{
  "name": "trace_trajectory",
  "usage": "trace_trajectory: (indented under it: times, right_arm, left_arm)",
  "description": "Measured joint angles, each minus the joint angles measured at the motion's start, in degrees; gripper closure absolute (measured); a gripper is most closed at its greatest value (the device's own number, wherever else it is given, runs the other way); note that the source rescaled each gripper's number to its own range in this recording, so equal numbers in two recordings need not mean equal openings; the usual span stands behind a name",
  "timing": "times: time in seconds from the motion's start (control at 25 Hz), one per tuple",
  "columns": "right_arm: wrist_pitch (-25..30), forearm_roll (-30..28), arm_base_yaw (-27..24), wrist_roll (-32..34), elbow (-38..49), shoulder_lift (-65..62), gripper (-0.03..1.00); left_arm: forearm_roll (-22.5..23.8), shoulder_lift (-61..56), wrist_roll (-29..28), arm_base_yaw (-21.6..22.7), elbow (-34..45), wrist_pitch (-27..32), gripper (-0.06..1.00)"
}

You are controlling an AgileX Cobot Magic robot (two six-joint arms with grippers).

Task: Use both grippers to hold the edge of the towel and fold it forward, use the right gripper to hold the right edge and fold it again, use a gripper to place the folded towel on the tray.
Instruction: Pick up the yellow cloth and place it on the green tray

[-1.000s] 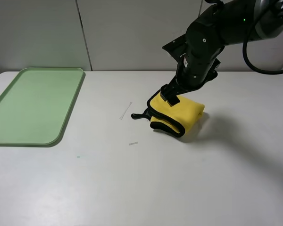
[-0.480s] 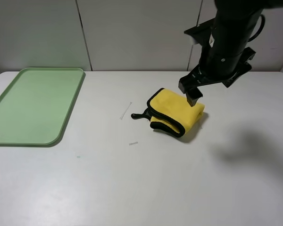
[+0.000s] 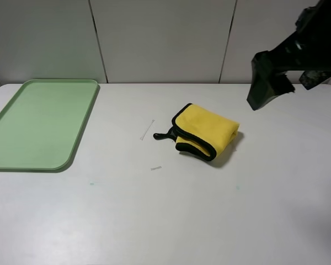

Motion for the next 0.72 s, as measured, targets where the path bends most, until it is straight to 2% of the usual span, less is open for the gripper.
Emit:
trace_trajectory:
  times: [0.72]
  right_arm:
    - [0.50, 1.24, 0.18, 1.23, 25.86, -40.31, -0.03]
  left_arm:
    - [0.00, 0.00, 0.00, 0.00, 0.00, 0.00, -0.05]
